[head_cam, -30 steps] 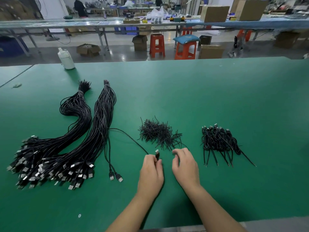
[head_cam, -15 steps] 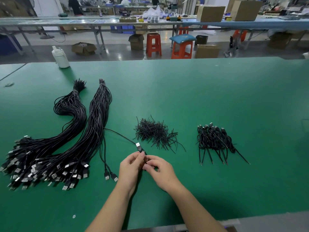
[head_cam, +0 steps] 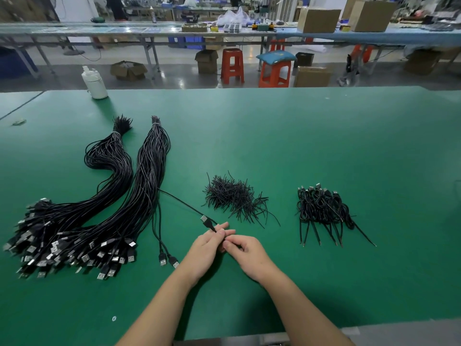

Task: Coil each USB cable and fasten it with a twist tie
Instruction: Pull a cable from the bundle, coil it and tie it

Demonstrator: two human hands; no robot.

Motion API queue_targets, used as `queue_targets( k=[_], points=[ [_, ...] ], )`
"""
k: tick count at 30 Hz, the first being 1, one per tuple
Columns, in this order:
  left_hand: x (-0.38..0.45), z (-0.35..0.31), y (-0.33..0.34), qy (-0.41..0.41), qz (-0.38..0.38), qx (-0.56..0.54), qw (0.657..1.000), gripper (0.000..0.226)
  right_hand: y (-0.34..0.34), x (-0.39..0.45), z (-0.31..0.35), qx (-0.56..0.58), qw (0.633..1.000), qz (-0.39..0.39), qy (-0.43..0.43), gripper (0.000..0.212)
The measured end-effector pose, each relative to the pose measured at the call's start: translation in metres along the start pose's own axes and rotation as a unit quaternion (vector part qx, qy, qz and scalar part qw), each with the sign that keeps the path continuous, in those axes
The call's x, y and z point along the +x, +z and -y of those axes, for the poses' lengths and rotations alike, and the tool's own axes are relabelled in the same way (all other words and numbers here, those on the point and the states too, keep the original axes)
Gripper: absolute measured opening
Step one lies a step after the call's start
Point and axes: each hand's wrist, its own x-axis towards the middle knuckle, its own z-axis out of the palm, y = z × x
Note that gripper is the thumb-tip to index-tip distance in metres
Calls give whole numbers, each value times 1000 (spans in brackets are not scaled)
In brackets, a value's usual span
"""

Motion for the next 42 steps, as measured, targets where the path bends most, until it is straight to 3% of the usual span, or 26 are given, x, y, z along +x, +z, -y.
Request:
queue_targets(
  k=[8, 12, 14, 17, 20, 22, 24, 27, 29, 31, 33, 35, 38, 42],
  points=[
    [1, -10, 0, 27, -88, 112, 989, 36, -1, -1, 6, 14, 1000, 19, 5, 21],
    [2, -24, 2, 175, -156, 251, 939, 37, -2, -1, 9, 4, 1000, 18, 17, 17],
    [3, -35, 3, 223, -193, 258, 920, 39, 0, -1, 10, -20, 999, 26, 9, 21],
    [2, -54, -1, 236, -236, 183, 925, 41, 1, -1, 10, -51, 998, 39, 7, 25],
    [7, -71, -6, 153, -238, -74, 956, 38, -2, -2, 12, -28, 998, 42, 22, 24],
    [11, -75, -9, 107, -233, -241, 936, 39, -4, -3, 14, -8, 998, 46, 32, 28],
    [12, -75, -12, 92, -223, -330, 913, 40, -5, -4, 14, 3, 998, 52, 42, 35],
    [12, -73, -19, 93, -165, -425, 885, 42, -8, -3, 14, 18, 997, 59, 42, 40],
    [11, -73, -24, 84, -127, -440, 885, 43, -10, -3, 14, 38, 997, 61, 43, 43],
    [9, -73, -28, 40, -71, -421, 903, 40, -9, -3, 14, 46, 996, 61, 48, 44],
    [2, -72, -35, -19, 30, -409, 912, 36, -8, -4, 13, 46, 996, 58, 49, 44],
    [-6, -67, -44, -61, 149, -330, 930, 37, -10, -4, 12, 65, 996, 49, 48, 43],
    [-18, -62, -45, -97, 286, -52, 952, 42, -15, -5, 14, 104, 992, 39, 57, 45],
    [-31, -60, -23, -125, 277, 308, 902, 38, -9, -6, 17, 72, 993, 42, 85, 58]
  ],
)
